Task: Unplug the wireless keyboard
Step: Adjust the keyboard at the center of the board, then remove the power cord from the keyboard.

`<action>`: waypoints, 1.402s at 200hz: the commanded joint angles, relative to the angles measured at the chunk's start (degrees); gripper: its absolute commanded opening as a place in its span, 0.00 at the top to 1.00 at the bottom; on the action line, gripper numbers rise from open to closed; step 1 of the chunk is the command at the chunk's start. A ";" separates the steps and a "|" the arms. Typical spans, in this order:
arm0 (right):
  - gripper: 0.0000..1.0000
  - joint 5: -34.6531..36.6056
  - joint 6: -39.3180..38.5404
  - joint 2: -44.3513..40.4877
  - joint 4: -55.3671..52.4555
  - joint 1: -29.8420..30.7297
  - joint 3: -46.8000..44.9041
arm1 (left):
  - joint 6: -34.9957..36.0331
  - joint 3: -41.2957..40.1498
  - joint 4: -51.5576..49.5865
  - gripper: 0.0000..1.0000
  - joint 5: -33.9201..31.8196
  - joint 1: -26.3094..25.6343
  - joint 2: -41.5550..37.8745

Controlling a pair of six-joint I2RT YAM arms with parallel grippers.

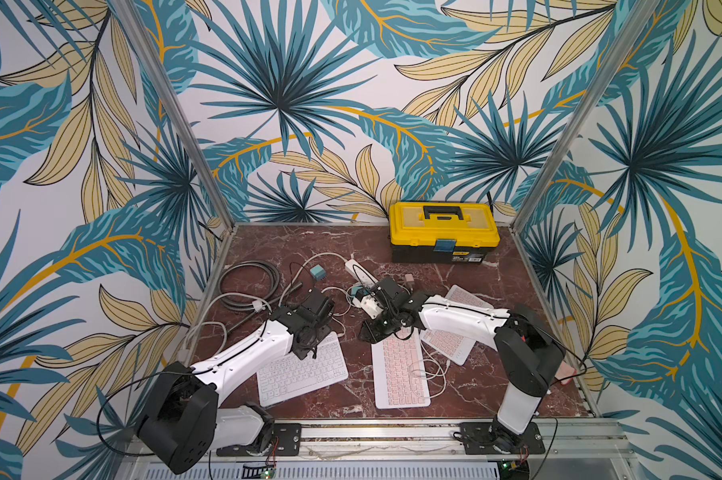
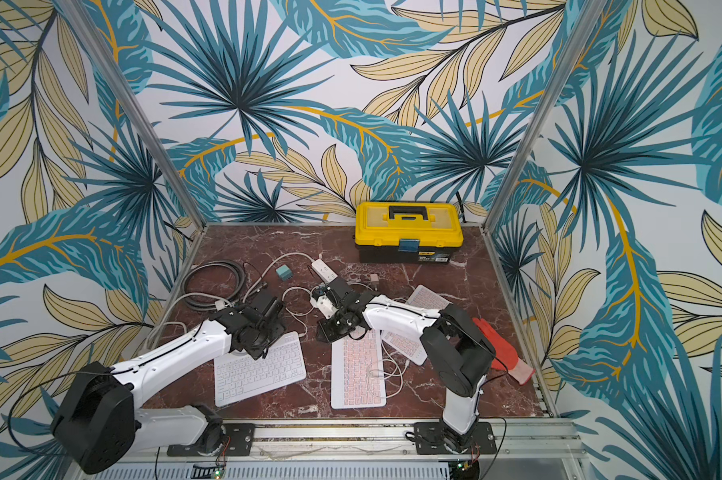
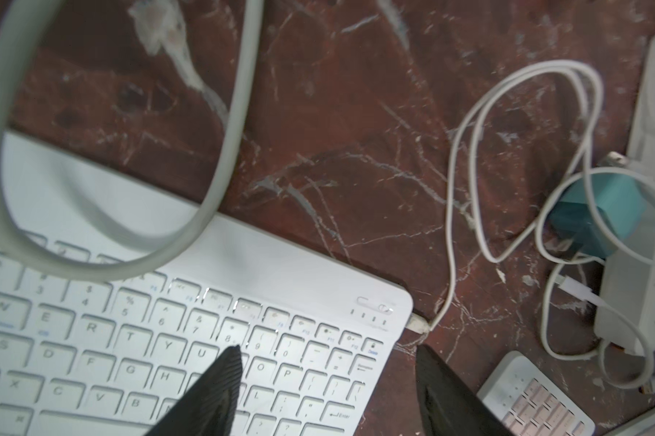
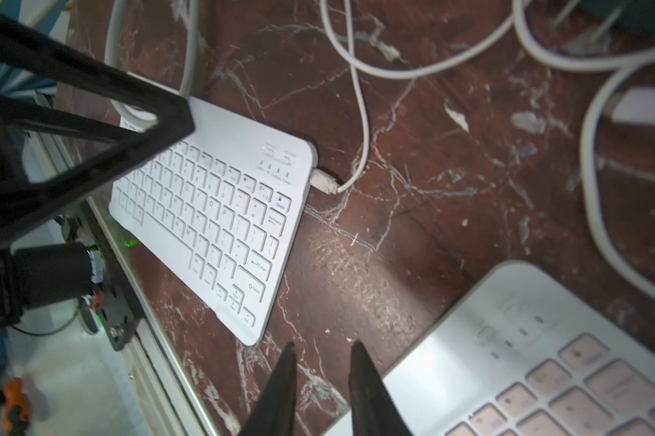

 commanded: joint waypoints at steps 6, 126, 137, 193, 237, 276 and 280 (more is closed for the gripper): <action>0.68 1.22 -19.59 1.41 3.49 0.14 1.71 | -5.85 -3.51 -1.75 0.30 3.73 1.10 -1.72; 0.57 -6.64 -60.49 14.79 -4.60 0.40 13.87 | -8.14 -9.24 -2.52 0.28 7.37 3.00 -0.47; 0.57 -6.07 -61.23 15.57 -4.49 0.61 14.50 | -8.21 -9.78 -2.52 0.28 7.49 3.20 -0.56; 0.57 -3.03 -64.13 21.87 -10.02 1.19 22.86 | -9.52 -12.85 -2.58 0.28 7.37 3.65 -2.43; 0.59 0.25 -67.51 27.76 -22.24 3.85 31.11 | -8.60 -12.82 -2.50 0.27 6.66 4.15 -2.11; 0.64 5.47 -66.64 31.81 -27.40 5.38 35.09 | -5.27 -11.17 -2.56 0.27 8.96 4.59 0.98; 0.65 5.71 -66.35 32.03 -27.87 5.47 35.38 | -4.56 -10.82 -2.48 0.27 9.50 4.61 1.67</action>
